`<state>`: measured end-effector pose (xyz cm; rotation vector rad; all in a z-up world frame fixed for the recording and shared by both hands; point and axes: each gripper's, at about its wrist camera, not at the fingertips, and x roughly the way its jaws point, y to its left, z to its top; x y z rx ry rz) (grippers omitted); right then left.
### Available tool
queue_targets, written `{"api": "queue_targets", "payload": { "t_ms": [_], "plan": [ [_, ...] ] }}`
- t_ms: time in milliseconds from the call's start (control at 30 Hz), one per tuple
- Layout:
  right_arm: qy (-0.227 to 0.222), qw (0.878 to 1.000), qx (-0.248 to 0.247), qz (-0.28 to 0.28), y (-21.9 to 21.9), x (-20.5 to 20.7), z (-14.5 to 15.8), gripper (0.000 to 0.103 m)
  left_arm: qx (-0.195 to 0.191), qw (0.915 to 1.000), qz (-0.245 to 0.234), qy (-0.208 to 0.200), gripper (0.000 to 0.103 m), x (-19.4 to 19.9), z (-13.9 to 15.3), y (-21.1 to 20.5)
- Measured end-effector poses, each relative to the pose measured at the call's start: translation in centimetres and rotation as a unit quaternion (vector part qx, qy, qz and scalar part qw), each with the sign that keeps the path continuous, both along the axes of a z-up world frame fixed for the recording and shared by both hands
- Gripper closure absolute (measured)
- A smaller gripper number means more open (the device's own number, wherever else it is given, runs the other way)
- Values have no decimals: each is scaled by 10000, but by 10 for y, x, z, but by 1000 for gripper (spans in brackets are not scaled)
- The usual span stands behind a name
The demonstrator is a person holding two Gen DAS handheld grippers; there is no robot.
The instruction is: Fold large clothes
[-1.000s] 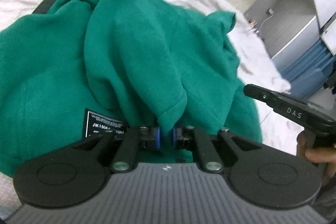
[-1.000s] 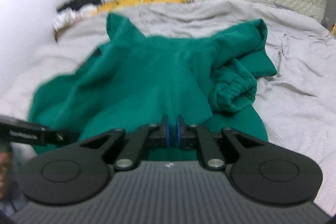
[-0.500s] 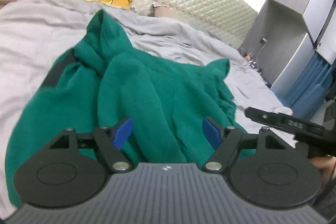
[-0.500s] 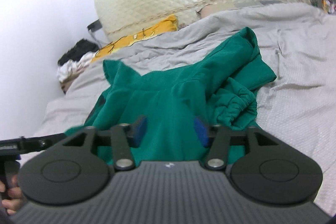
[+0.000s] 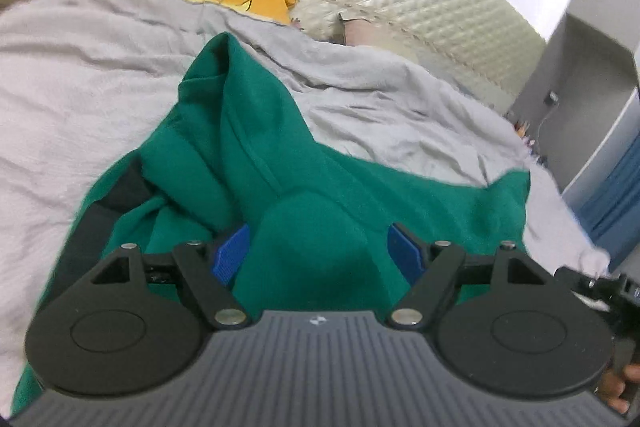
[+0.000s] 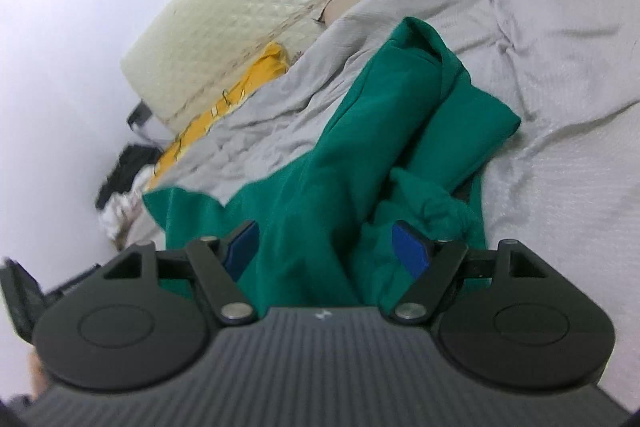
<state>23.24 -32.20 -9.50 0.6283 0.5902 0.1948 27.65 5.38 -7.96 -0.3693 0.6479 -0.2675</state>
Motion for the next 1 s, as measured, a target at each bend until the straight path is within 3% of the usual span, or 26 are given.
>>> {"api": "queue_targets", "payload": {
  "t_ms": [133,267,300,333,367,433,467,533,733,833,867,1000],
  "plan": [
    [104,9997,194,45,-2,34,-17,29,-369,9993,13,108,23,42,-16,7],
    [74,9995,128,272,5,54,-27,30,-257,9993,99,248,25,71,-27,3],
    [78,9993,35,360,9,57,-28,30,-341,9990,59,286,28,76,-29,4],
    [132,9990,-134,404,13,60,-27,30,-342,9989,14,321,41,80,-30,4],
    [199,9982,-367,424,19,62,-25,36,-226,9991,-6,347,49,83,-29,3],
    [103,9955,-762,560,31,61,-18,59,-49,9992,-162,357,69,85,-23,3],
    [53,9937,-933,614,36,61,-14,72,-33,9991,-262,318,73,84,-19,4],
    [-63,9907,-1244,546,43,60,-4,80,-61,9989,-427,198,78,80,-7,6],
    [-683,9888,-1251,434,32,72,52,83,-628,9972,-314,-271,79,90,45,20],
    [-770,9871,-1360,350,30,108,68,84,-627,9973,35,-380,79,119,62,17],
    [-792,9855,-1473,300,30,118,69,89,-594,9975,114,-375,79,129,65,15],
    [-598,9873,-1472,-29,19,173,54,92,-222,9982,291,-477,79,184,54,5]
  ]
}}
